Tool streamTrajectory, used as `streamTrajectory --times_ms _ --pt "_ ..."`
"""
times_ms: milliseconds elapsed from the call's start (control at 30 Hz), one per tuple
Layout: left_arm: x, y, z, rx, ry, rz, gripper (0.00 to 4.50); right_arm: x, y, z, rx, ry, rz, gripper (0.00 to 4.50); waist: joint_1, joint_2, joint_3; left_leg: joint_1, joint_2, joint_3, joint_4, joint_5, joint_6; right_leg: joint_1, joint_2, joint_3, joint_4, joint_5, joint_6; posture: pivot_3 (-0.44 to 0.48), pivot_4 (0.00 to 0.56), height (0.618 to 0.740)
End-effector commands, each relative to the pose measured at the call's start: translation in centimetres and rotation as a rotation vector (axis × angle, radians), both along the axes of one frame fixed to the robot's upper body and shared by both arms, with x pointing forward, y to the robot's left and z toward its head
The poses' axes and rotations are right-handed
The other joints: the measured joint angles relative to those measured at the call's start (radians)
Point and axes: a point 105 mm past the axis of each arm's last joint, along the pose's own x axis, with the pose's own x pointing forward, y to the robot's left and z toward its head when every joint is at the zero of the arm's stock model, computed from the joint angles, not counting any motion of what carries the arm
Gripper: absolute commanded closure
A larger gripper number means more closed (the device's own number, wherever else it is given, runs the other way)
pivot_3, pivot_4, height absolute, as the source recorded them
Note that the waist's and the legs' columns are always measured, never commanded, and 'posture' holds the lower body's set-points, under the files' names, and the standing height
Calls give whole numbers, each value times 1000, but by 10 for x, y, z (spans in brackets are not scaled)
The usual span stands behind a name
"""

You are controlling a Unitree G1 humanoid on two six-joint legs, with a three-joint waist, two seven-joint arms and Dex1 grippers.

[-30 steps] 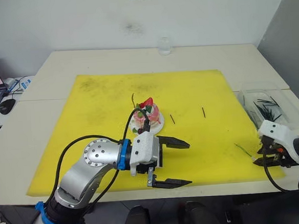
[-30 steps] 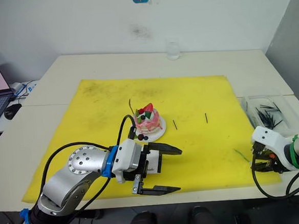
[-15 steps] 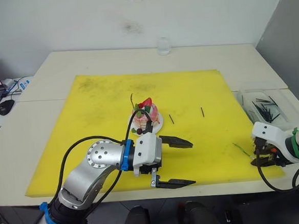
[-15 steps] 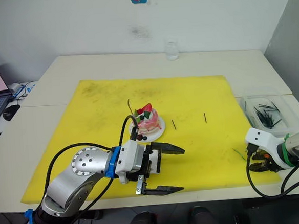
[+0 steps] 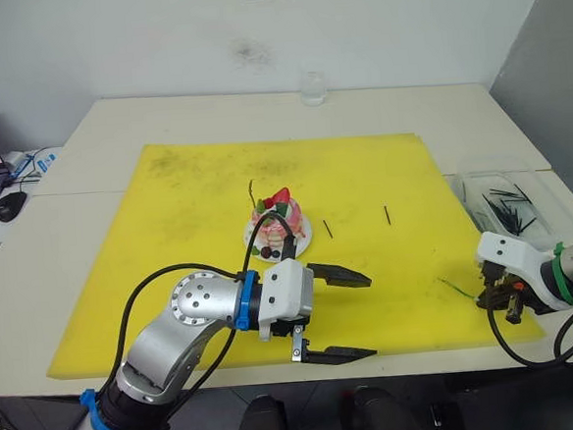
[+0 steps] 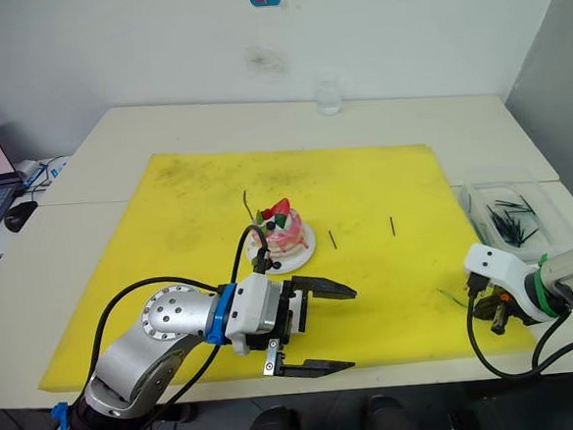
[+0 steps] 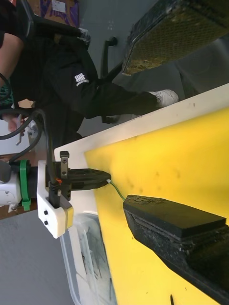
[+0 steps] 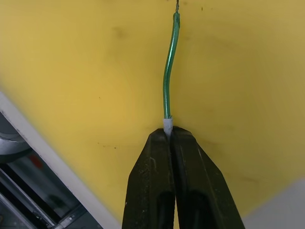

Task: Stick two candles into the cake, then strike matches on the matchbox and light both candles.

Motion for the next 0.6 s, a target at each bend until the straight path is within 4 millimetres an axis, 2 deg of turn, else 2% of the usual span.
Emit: streamTrajectory --times_ms 33,167,267,500,600 --pt "0 0 6 -20 -33 -4 0 5 5 21 62 -29 -6 4458 0 0 0 0 0 0 0 0 0 0 0 0 0 0 0 0 150 740" --pt "4 8 7 -24 -11 48 0 12 15 46 181 -74 -47 4458 0 2 1 0 0 0 0 0 0 0 0 0 0 0 0 0 150 740" --pt "7 13 6 -15 -9 81 0 15 21 50 229 -99 -78 4458 1 1 1 0 0 0 -1 0 0 0 0 0 0 0 0 0 150 740" --pt "8 18 7 -7 -5 105 0 19 13 14 159 -125 -157 4458 3 2 1 -1 -1 0 -3 0 0 -1 0 0 -1 0 0 0 150 740" --pt "7 18 7 -2 -7 104 0 17 10 6 120 -112 -141 4458 3 2 1 -1 -1 0 -3 0 0 -1 0 0 -1 0 0 0 150 740"
